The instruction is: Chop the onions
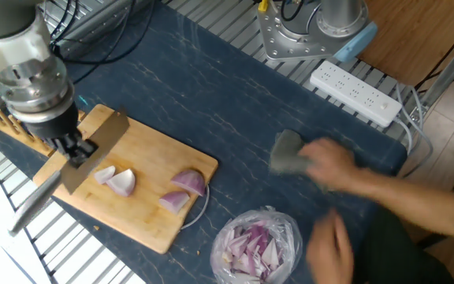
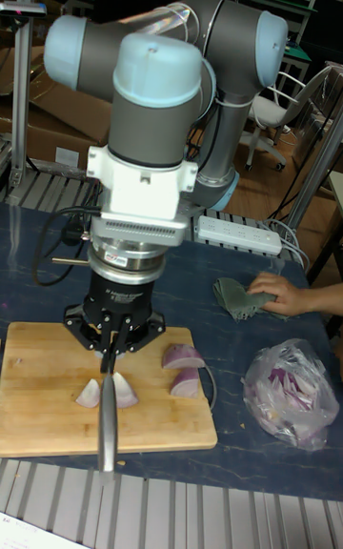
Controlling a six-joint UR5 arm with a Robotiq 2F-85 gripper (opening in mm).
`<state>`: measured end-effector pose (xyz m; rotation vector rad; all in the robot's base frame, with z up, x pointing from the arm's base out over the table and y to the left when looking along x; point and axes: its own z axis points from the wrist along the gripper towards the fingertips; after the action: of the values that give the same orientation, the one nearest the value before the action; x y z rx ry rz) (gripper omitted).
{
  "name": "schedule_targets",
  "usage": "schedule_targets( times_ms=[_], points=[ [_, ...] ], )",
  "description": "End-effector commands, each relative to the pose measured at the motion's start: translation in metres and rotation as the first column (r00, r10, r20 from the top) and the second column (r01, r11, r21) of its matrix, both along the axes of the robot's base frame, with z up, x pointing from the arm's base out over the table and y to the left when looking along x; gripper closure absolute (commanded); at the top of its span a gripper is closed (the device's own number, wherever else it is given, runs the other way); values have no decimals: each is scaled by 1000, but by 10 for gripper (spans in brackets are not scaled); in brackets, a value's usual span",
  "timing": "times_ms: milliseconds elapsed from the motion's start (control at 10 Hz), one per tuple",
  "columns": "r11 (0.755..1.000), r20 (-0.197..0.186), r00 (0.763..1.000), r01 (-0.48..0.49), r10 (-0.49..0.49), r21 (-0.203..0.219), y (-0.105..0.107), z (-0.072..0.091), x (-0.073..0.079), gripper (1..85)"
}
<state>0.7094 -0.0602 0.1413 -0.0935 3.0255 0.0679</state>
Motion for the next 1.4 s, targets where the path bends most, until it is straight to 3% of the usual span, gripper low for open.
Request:
schedule_targets(
  times_ms=[0,200,500,900,1300],
  points=[
    [994,10,994,110,-110,18,-14,-12,7,840],
    [992,23,992,122,-123,31,-22,-20,8,840],
    [982,2,986,169,-169,87,-16,-24,2,840],
    [985,-5,988,156,-156,70,-13,-39,-6,840],
    [992,-68,992,114,-110,61,-11,-39,-26,840]
  ],
)
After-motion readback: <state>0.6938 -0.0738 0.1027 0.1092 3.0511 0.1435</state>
